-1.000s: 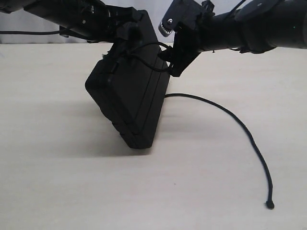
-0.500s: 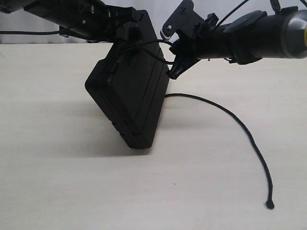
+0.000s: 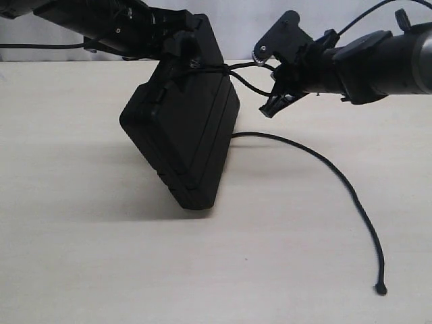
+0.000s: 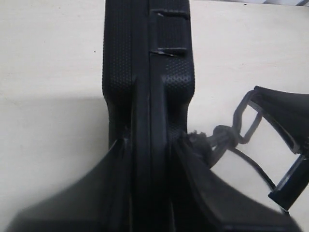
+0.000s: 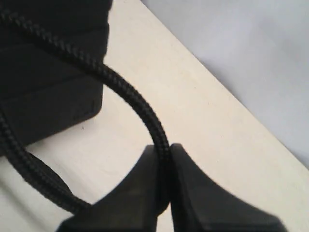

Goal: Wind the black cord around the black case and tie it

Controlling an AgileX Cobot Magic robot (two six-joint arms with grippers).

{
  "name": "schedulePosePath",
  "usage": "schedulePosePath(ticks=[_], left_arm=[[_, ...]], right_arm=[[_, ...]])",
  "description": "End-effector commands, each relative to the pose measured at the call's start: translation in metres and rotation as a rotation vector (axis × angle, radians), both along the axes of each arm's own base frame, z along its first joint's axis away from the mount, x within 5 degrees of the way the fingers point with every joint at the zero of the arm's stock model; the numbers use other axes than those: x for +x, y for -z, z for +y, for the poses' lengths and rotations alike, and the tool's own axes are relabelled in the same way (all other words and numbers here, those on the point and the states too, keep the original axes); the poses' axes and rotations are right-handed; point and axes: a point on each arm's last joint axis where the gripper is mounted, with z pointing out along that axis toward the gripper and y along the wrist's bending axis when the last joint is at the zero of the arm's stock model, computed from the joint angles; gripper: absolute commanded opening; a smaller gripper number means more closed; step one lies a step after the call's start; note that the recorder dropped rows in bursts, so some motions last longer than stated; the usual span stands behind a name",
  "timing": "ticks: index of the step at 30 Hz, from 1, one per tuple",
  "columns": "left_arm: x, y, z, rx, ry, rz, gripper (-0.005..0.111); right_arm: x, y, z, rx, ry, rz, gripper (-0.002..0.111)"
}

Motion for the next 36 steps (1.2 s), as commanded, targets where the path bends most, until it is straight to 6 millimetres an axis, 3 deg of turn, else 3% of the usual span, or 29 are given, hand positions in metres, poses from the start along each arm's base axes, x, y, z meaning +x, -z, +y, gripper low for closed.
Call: schedulePosePath(ticks=[1,14,28,31,36], left_arm=[[0.001,-0.007,0.0,-0.008,-0.01,-0.041,0.0],[0.0,0.009,0.004,-0.05,-0.106,-0.009,0.0],[-0.005,0.014,0.006,0.008,-0.068,0.03,0.001],[-0.005,0.015,0.006,0.035,-0.054,0.032,0.008],[-0.006,0.016,0.007,0.05,-0.043,0.036,0.034]], right_arm=[[-0.005,0.002,-0.009,0.009,0.006,0.029,0.004],[-0.012,0.006,-0.002,0.062,-0.057,0.102,0.004],[-0.016,0.007,0.002,0.11,-0.088,0.147,0.004],[-0.017,0.008,0.005,0.107,-0.094,0.147,0.004],[-0.019,0.009,0.01,0.105,-0.107,0.151,0.004]])
